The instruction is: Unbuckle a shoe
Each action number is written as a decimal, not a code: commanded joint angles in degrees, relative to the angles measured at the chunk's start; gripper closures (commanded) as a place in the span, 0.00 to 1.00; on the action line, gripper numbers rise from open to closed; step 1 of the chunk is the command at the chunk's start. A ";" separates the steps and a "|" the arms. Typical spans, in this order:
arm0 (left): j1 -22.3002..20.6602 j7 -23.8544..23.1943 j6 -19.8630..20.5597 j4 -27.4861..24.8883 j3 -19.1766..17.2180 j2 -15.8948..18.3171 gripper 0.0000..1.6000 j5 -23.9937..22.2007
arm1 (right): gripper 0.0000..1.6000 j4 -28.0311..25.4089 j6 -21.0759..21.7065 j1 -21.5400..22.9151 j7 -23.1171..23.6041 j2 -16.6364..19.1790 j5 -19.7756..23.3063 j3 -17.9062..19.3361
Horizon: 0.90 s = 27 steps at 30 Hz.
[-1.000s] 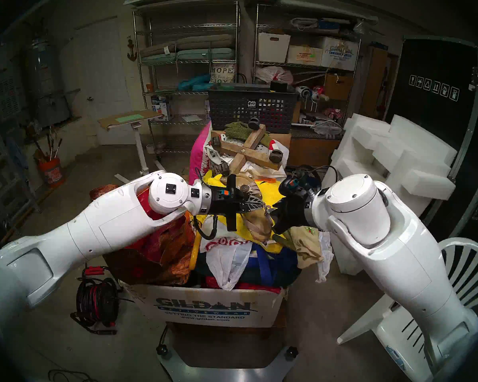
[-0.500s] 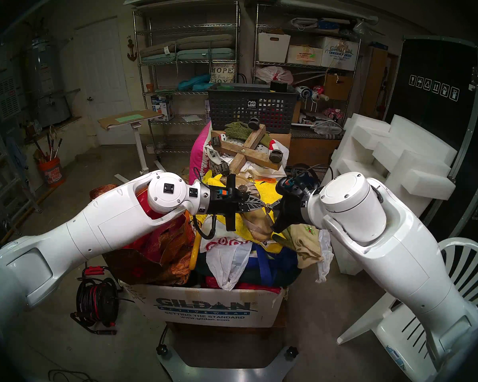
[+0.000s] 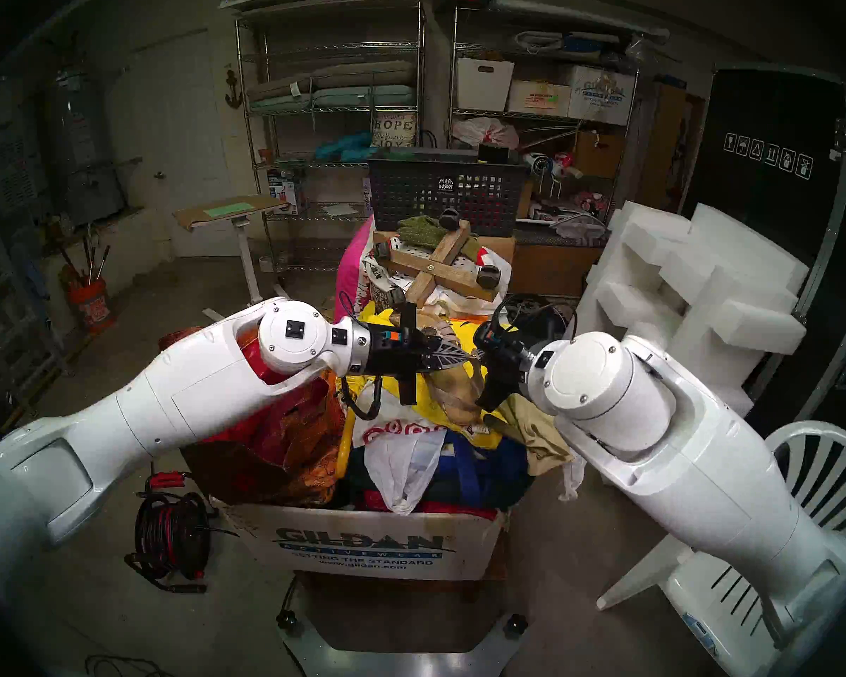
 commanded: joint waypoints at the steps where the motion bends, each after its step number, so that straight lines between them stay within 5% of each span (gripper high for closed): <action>1: 0.06 -0.22 -1.09 -1.31 -0.24 -0.41 1.00 -0.53 | 1.00 -1.51 -4.84 1.78 -5.48 2.66 -8.15 -1.17; 6: 0.27 -0.27 -1.22 -1.54 -0.34 -0.19 1.00 -0.62 | 1.00 -1.15 -5.04 2.29 -6.27 3.28 -11.65 -2.77; 8: 0.36 -0.22 -1.24 -1.66 -0.37 -0.01 1.00 -0.60 | 0.66 -0.98 -4.97 1.98 -6.67 3.09 -11.98 -2.64; 15: 0.82 1.01 -0.66 -2.02 -0.81 0.42 1.00 0.03 | 0.49 -1.39 -1.70 0.45 -4.39 2.64 -7.45 0.33; 18: 0.81 1.01 -0.72 -1.84 -0.93 0.50 1.00 0.13 | 0.30 -1.54 -1.16 -1.02 -4.02 2.69 -4.95 2.26; 27: 0.69 3.24 0.00 -1.50 -0.63 0.78 1.00 2.73 | 0.29 -1.56 1.62 -5.71 -1.54 0.52 8.80 11.77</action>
